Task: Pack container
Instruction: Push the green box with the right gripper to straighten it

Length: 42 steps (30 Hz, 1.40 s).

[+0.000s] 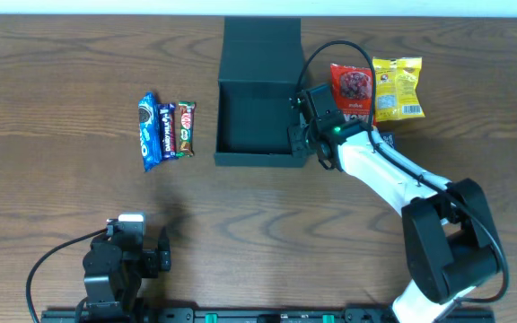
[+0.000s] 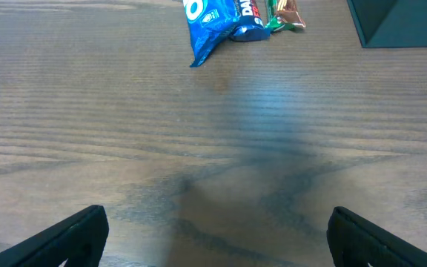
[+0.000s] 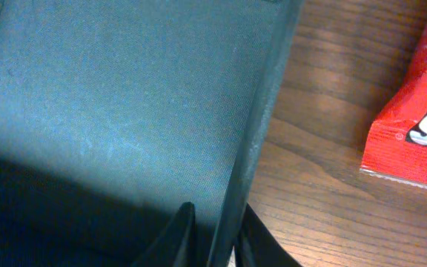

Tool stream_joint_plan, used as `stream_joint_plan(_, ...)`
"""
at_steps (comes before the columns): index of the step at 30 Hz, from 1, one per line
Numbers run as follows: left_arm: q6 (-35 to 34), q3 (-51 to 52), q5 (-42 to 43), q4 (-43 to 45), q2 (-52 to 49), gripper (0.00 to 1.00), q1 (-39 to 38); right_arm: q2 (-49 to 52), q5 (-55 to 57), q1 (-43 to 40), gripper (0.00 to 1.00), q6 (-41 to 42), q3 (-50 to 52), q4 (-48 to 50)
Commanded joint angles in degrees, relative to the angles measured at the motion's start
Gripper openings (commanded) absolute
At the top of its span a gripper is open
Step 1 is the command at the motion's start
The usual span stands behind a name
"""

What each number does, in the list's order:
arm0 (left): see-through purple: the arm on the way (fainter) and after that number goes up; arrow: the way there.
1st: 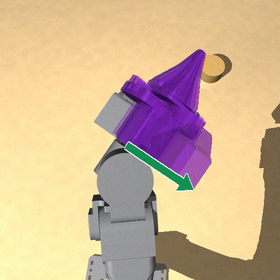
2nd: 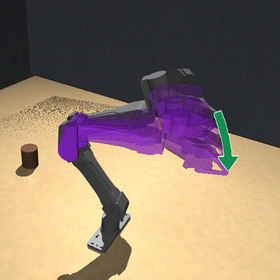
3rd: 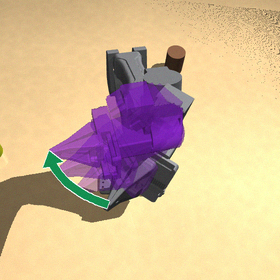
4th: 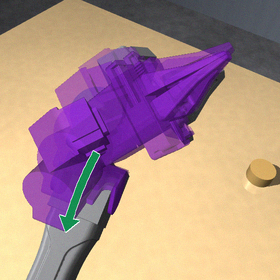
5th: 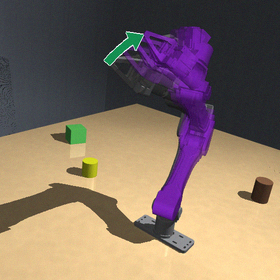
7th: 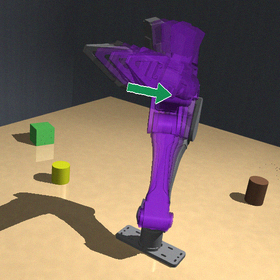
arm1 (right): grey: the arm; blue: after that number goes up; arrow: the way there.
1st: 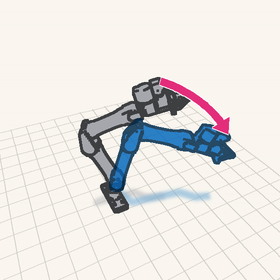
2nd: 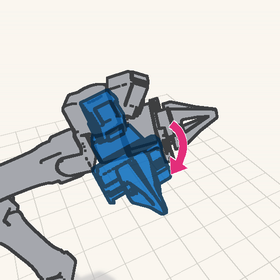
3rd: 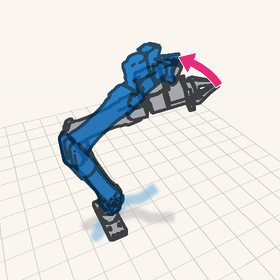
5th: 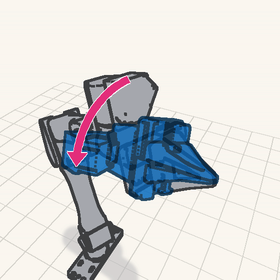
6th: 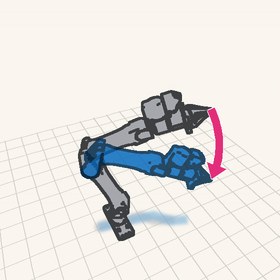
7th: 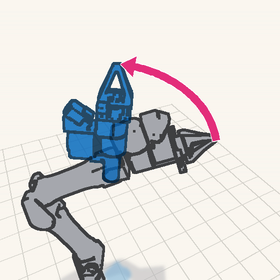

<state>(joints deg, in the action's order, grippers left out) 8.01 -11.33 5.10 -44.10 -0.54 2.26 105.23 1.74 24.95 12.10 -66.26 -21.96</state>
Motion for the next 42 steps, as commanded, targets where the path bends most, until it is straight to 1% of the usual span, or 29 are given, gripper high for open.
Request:
stream_joint_plan(1,1.2,1.1,-1.0,-0.9,0.3,0.95,0.3,0.4,0.9,1.0,0.13,0.3,-1.3,-0.1)
stream_joint_plan(6,1.2,1.1,-1.0,-0.9,0.3,0.95,0.3,0.4,0.9,1.0,0.02,0.3,-1.3,-2.2)
stream_joint_plan(9,1.2,1.1,-1.0,-0.9,0.3,0.96,0.3,0.4,0.9,1.0,0.01,1.9,-1.3,-4.5)
stream_joint_plan(11,1.0,1.1,-1.0,-0.9,0.3,0.95,0.3,0.4,0.9,1.0,0.01,5.0,-1.3,-5.7)
stream_joint_plan(14,1.0,1.1,-1.0,-0.9,0.3,0.95,0.3,0.4,0.9,1.0,0.01,11.7,-1.3,-7.5)
stream_joint_plan(17,0.7,1.1,-1.0,-0.9,0.3,0.95,0.3,0.4,0.9,1.0,0.01,16.3,-1.3,-9.8)
stream_joint_plan(19,0.5,1.1,-1.0,-0.9,0.3,0.95,0.3,0.4,0.9,1.0,0.01,17.6,-1.3,-11.0)
stream_joint_plan(30,0.5,1.1,-0.6,-0.9,0.3,0.95,0.3,0.4,0.9,1.0,0.01,18.1,-1.3,-17.4)
stream_joint_plan(42,0.5,1.1,-0.6,-0.9,0.3,0.95,0.3,0.4,1.1,1.0,0.01,16.3,-1.3,-19.3)
